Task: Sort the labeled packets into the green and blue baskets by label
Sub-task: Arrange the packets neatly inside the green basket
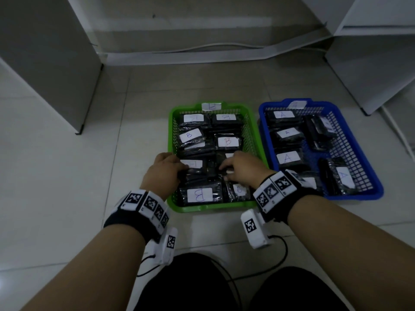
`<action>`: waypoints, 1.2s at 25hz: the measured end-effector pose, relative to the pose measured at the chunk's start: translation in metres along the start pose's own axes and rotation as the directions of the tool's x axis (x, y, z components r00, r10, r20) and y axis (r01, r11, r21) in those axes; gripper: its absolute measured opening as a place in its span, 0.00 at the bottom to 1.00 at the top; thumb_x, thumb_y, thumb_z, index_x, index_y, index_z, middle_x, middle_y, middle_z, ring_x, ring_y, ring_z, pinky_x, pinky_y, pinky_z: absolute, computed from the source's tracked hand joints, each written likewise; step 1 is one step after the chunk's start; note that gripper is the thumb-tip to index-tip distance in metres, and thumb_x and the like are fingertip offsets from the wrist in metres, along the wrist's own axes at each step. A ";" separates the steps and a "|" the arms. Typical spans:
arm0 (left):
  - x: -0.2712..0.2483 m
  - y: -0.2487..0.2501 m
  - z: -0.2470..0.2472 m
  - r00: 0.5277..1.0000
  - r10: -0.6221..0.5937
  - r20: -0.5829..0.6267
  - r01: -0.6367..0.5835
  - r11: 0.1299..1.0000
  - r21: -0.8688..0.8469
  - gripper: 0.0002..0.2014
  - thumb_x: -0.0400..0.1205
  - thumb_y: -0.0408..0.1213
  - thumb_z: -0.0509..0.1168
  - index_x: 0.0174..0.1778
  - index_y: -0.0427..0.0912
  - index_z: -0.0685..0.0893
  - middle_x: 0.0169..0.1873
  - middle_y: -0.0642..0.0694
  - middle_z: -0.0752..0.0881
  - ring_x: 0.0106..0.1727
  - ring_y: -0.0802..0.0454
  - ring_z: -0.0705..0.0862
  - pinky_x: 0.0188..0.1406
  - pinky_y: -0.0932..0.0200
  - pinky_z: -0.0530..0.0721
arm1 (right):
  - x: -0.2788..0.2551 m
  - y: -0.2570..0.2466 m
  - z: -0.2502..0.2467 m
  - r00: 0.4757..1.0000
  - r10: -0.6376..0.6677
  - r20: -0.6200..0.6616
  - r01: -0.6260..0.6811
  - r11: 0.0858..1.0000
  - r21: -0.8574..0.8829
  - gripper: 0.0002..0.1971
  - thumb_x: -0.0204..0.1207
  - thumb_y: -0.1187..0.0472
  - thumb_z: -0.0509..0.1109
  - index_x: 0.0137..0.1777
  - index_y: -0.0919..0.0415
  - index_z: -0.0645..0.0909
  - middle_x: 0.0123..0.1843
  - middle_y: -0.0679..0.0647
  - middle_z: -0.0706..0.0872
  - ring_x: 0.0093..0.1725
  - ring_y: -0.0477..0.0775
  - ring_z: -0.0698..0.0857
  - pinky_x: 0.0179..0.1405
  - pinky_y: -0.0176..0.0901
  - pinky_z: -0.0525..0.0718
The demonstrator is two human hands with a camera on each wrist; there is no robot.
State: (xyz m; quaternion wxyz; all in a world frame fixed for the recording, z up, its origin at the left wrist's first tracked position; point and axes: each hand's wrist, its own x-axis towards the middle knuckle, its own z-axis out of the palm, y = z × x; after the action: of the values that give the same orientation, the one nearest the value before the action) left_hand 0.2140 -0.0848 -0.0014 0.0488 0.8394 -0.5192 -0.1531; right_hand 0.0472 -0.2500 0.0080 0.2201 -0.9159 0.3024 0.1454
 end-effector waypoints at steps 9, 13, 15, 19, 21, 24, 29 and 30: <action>0.000 0.012 0.000 0.997 -0.058 -0.058 0.063 0.994 0.085 0.17 0.78 0.41 0.66 0.63 0.57 0.81 0.60 0.52 0.81 0.62 0.43 0.70 0.55 0.50 0.73 | -0.010 0.008 0.015 0.938 0.211 -0.275 -0.073 0.896 0.439 0.03 0.69 0.63 0.79 0.41 0.60 0.89 0.50 0.55 0.85 0.46 0.47 0.83 0.48 0.34 0.80; -0.002 0.016 -0.003 0.996 0.007 -0.087 -0.008 1.000 -0.009 0.14 0.77 0.49 0.67 0.58 0.54 0.84 0.56 0.49 0.80 0.60 0.45 0.74 0.56 0.50 0.75 | -0.013 0.011 0.010 0.905 0.360 -0.227 -0.114 0.717 0.688 0.05 0.68 0.59 0.79 0.38 0.60 0.89 0.42 0.53 0.90 0.44 0.48 0.86 0.47 0.36 0.82; -0.006 0.020 -0.002 0.998 0.053 -0.038 -0.060 0.981 -0.185 0.12 0.75 0.52 0.70 0.50 0.51 0.85 0.49 0.50 0.80 0.53 0.50 0.78 0.53 0.53 0.79 | -0.019 0.013 0.006 0.889 0.416 -0.193 -0.108 0.599 0.793 0.05 0.70 0.62 0.78 0.36 0.59 0.85 0.45 0.58 0.90 0.43 0.53 0.86 0.51 0.46 0.85; -0.008 0.027 0.002 0.981 0.116 0.152 -0.077 0.968 -0.241 0.16 0.69 0.44 0.78 0.50 0.49 0.83 0.49 0.50 0.81 0.49 0.52 0.81 0.53 0.54 0.82 | -0.041 0.021 0.006 0.954 0.282 -0.103 -0.119 0.671 0.732 0.21 0.73 0.74 0.71 0.58 0.48 0.78 0.41 0.51 0.84 0.38 0.48 0.83 0.39 0.36 0.84; -0.005 0.030 0.001 0.981 0.105 0.166 -0.071 0.978 -0.197 0.16 0.69 0.39 0.77 0.50 0.48 0.83 0.49 0.49 0.80 0.51 0.50 0.81 0.54 0.54 0.81 | -0.051 0.024 0.011 0.979 0.187 -0.075 -0.132 0.875 0.467 0.21 0.73 0.71 0.72 0.61 0.49 0.80 0.37 0.42 0.76 0.37 0.44 0.78 0.28 0.20 0.74; -0.002 0.034 -0.002 0.983 0.107 0.147 -0.084 0.984 -0.157 0.15 0.69 0.37 0.77 0.51 0.47 0.84 0.51 0.48 0.77 0.54 0.48 0.79 0.57 0.54 0.79 | -0.055 0.022 0.017 0.974 0.180 -0.138 -0.131 0.944 0.304 0.18 0.72 0.66 0.75 0.61 0.53 0.81 0.47 0.47 0.75 0.49 0.48 0.77 0.44 0.26 0.76; -0.002 0.033 -0.002 0.972 0.133 0.193 -0.099 0.980 -0.173 0.19 0.72 0.36 0.75 0.59 0.50 0.84 0.58 0.49 0.82 0.59 0.50 0.80 0.60 0.58 0.77 | -0.051 0.019 0.019 0.997 0.046 -0.064 -0.029 0.968 0.250 0.21 0.70 0.64 0.76 0.64 0.51 0.81 0.60 0.55 0.77 0.60 0.53 0.79 0.57 0.38 0.76; -0.002 0.032 -0.002 0.968 0.134 0.210 -0.094 0.977 -0.189 0.18 0.73 0.36 0.74 0.59 0.50 0.84 0.58 0.49 0.83 0.59 0.50 0.81 0.60 0.59 0.76 | -0.052 0.017 0.019 0.998 0.047 -0.050 -0.035 0.976 0.216 0.23 0.70 0.63 0.77 0.65 0.51 0.80 0.60 0.55 0.76 0.61 0.53 0.78 0.58 0.39 0.77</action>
State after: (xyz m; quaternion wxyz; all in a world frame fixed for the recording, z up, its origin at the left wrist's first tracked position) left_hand 0.1865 -0.0979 0.0090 0.0740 0.7780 -0.5532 -0.2885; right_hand -0.0065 -0.2274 0.0074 0.3062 -0.8840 0.3413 0.0911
